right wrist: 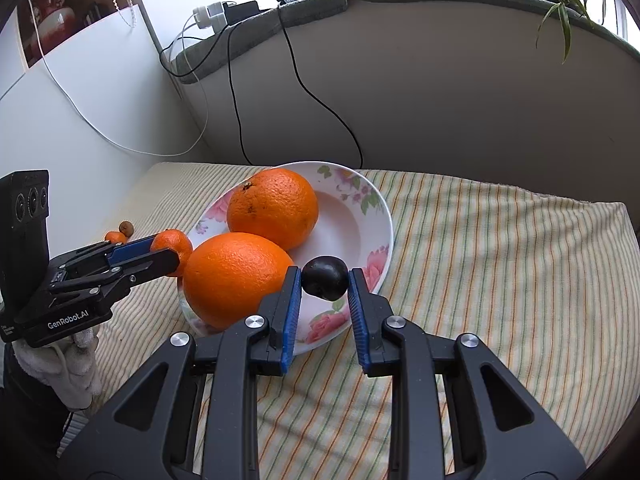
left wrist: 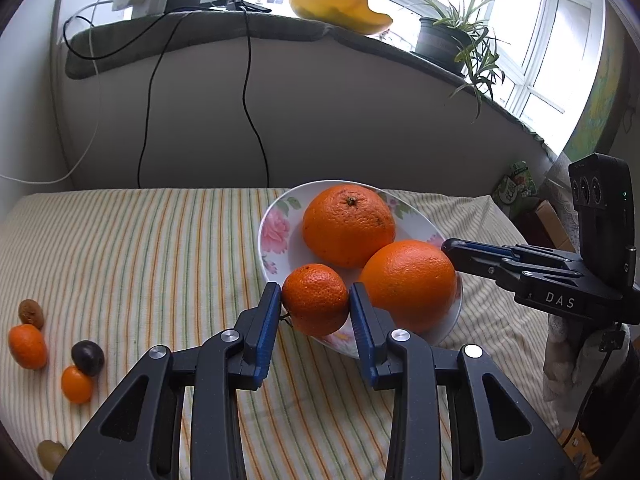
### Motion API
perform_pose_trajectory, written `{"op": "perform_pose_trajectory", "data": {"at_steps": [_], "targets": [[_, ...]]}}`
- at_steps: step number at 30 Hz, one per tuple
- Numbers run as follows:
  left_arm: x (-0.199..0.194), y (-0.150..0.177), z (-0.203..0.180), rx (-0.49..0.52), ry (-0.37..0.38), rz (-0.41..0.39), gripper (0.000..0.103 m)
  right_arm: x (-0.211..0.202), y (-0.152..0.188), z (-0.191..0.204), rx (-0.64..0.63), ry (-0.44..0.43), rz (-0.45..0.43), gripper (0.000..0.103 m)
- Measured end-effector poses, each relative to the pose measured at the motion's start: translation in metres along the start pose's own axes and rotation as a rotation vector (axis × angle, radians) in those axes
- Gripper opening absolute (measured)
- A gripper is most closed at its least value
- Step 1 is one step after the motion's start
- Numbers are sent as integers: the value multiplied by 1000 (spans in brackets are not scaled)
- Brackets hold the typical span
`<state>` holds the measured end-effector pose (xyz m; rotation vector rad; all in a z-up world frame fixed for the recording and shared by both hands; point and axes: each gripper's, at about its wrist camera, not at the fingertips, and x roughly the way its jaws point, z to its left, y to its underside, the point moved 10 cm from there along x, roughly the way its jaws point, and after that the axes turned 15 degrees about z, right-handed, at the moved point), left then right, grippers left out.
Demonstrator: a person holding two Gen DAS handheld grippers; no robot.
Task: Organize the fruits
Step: 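Carry the plum and mandarin with both grippers over the white plate, then open the left gripper to drop the mandarin while the right gripper releases the plum, then withdraw both open grippers from the plate toward the loose fruits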
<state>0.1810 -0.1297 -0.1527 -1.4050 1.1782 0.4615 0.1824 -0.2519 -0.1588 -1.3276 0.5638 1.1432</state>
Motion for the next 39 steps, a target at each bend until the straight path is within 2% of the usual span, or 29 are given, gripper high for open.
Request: {"op": "perform_pose_trajectory", "data": {"at_steps": [12,14,18,20,21,23,39], "targets": [[2,0,-4,9,-4,11,35,0,-1,-2,1,7,-7,25],[2,0,-5,12,-2,8,48,0,-1,-2,2,11,-9,25],[-1,-2,-5,14,-12,-3,50,-2,-2,-2,0,13,-14,26],[-2,-2,-4,6,-10,-5,50,-4,-2,-2,1,15,-20,31],[-2,-1,-4,4,-10,-6,50,-5,-2,-2,2,17,-27,41],[-4,0,-3,1,-10,-8,50,-9,-3,-2,1,20,-42,54],[-23,9,-1,-18,-13,-42,50,-26,0,7,-3,26,-80,61]]}}
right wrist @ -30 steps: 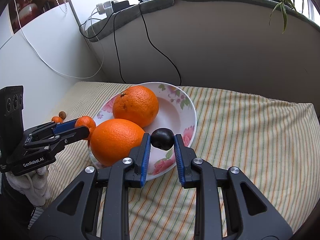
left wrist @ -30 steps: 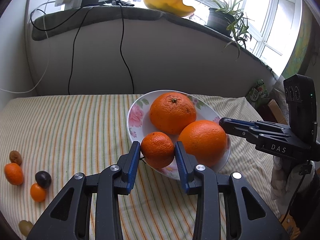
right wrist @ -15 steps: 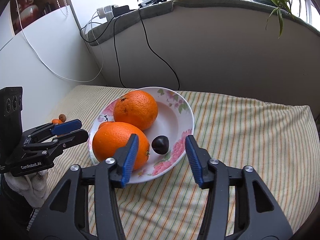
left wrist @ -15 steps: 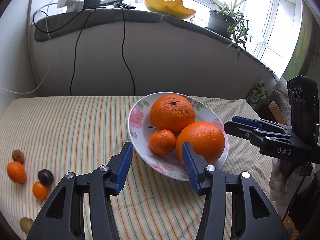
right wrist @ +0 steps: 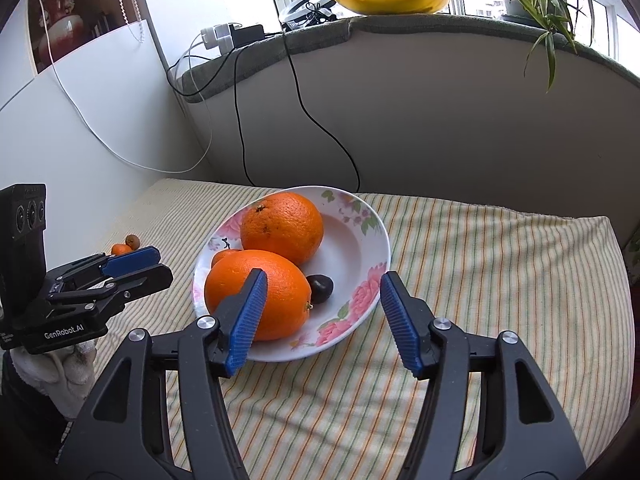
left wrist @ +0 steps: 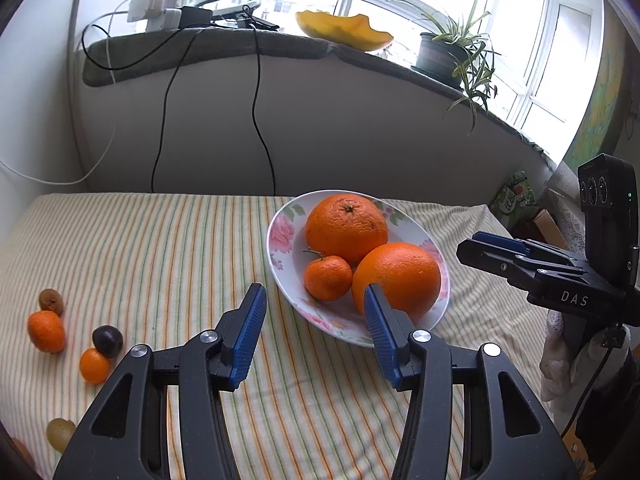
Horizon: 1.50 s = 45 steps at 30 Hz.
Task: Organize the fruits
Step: 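Withdraw both open grippers from the plate toward the loose fruits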
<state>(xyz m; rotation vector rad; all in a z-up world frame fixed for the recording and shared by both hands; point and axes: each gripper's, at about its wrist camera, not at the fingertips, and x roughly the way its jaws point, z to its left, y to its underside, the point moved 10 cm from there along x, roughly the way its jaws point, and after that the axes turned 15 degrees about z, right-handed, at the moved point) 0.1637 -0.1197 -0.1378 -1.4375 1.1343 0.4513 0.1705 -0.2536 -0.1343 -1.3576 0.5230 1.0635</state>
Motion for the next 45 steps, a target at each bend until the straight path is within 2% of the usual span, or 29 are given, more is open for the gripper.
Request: {"op": "perform_pose_trajectory", "data": {"at_steps": [10,19,34,45], "targets": [[-17,12,0,-13,12,-23,51,-10,10,22,-42,2,-6,62],[-40,33,20,-56,-19,-50,51,-16,15,60,-104,-20,-17,62],[-86,80,91,-177,-153,-90,51,5,21,143,-249,-101,24,62],[-111,121,157,-325,-227,-95,51,31,28,208,-356,-159,78,62]]}}
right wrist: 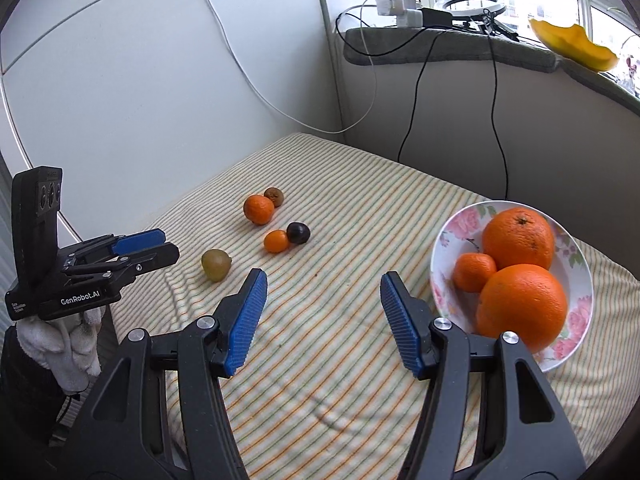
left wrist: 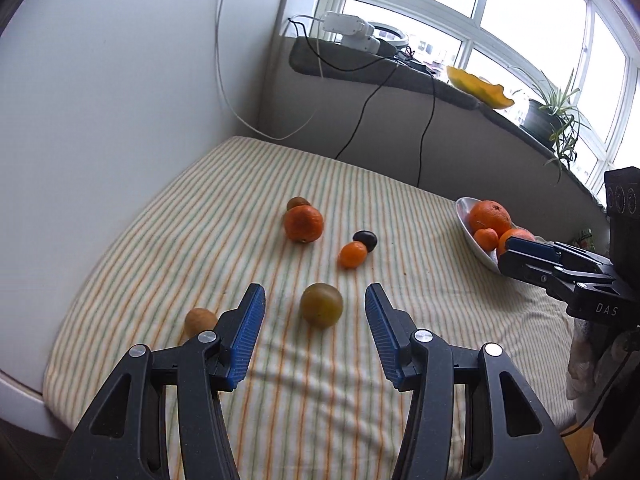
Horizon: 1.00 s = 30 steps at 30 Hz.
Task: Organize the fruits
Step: 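Withdraw both open grippers from the plate toward the loose fruits, then close the left gripper on a brown kiwi while the right gripper grasps the green-yellow fruit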
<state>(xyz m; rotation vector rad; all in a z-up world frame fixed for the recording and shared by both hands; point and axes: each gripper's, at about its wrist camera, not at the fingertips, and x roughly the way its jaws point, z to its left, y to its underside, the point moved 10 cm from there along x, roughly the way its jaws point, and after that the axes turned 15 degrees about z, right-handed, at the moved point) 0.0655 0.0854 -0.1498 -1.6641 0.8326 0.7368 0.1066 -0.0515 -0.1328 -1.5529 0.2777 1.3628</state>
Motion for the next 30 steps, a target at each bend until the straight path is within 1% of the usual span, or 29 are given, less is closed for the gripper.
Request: {"op": "perform_pose_trajectory", "data": {"at_steps": [6,12,18,22,26,30], "targets": [[-3,12,34,-59,-39,0,51,24,-7,30,-51,-40,35,62],[4,22,61,-116,-58,24,51,49,-10,62,-116,-72,73,62],[13,25,68,-128,-39,38,50,74,-11,87,-157,-105,116,61],[17,26,71,-130,-31,43,46,86,-11,96,-164,-117,141,55],[20,26,73,-129,-26,51,43,96,-13,102,-169,-128,160,52],[26,27,76,-134,-22,62,39,108,-15,104,-174,-114,179,50]]}}
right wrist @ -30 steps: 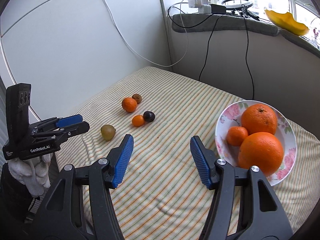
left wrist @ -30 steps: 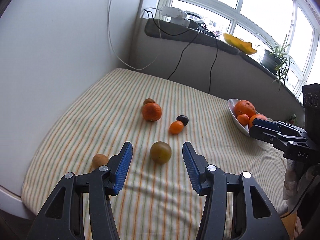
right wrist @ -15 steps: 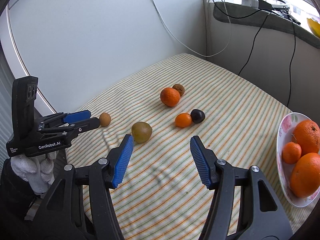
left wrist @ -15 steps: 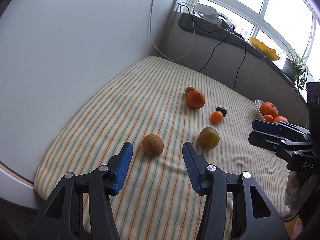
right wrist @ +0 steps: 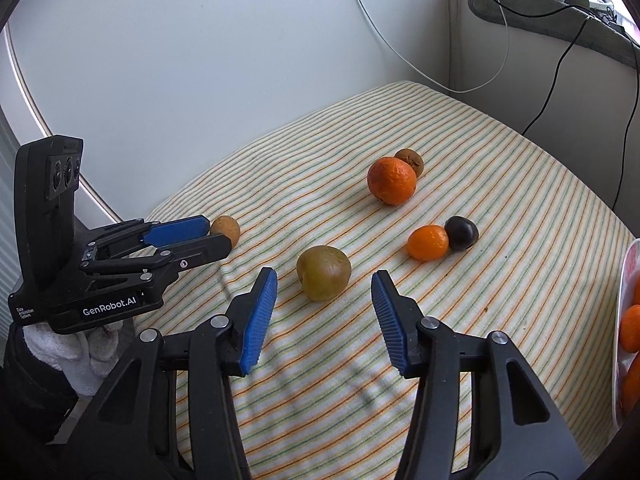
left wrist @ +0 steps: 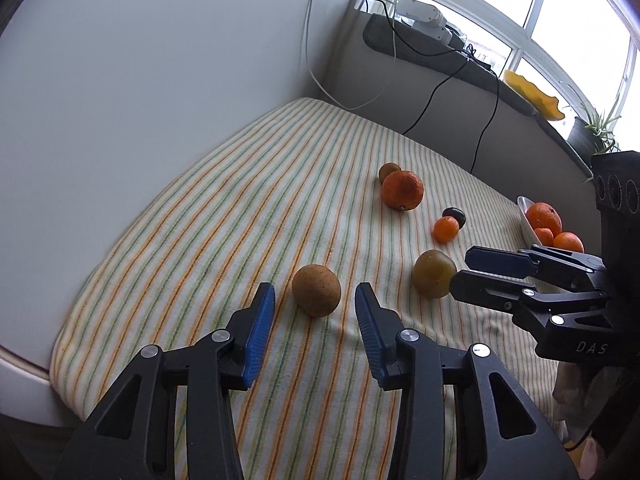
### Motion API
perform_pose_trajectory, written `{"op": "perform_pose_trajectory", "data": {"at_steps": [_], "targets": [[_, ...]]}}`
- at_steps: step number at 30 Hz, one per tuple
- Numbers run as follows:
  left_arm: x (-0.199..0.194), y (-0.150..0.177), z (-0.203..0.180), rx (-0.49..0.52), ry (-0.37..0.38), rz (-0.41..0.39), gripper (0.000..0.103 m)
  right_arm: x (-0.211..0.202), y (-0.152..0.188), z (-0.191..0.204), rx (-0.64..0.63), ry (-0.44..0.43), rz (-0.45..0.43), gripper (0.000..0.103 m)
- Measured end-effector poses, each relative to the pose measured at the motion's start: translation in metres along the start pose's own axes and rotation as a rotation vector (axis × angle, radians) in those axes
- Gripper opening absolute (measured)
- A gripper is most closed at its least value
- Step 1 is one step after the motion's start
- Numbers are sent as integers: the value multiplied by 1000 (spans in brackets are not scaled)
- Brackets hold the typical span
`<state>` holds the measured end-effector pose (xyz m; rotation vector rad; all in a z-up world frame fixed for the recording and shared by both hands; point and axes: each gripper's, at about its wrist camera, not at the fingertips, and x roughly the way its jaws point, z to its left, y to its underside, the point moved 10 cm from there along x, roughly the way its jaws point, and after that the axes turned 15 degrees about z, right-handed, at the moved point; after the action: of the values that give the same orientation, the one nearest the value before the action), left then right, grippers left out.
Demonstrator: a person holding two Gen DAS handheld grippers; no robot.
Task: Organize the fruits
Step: 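Close the left gripper on a brown kiwi while the right gripper grasps the green-yellow fruit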
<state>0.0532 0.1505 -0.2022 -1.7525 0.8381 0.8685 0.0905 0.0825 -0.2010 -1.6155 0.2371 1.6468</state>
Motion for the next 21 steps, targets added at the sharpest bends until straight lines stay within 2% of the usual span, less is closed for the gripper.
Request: {"op": "perform_pose_trajectory", "data": {"at_steps": [3,7,10,13,15,21], "targets": [[1,-1,1,1,-1,1,37,9,-1,-2,3,0,21,45],[4,-3,2,5,-2,5,37,18,-2,-7,10,9,37,43],[5,-4,2,3,-2,5,36,22,-3,-7,14,-14,43,38],[6,-5,2,7,-7,5,29,22,-3,-4,10,-25,44,30],[6,-5,2,7,-6,3,25,22,-4,-2,5,-19,41,30],[3,-5,-1,10,-6,0,25,19,-3,-3,29,-42,28,28]]}}
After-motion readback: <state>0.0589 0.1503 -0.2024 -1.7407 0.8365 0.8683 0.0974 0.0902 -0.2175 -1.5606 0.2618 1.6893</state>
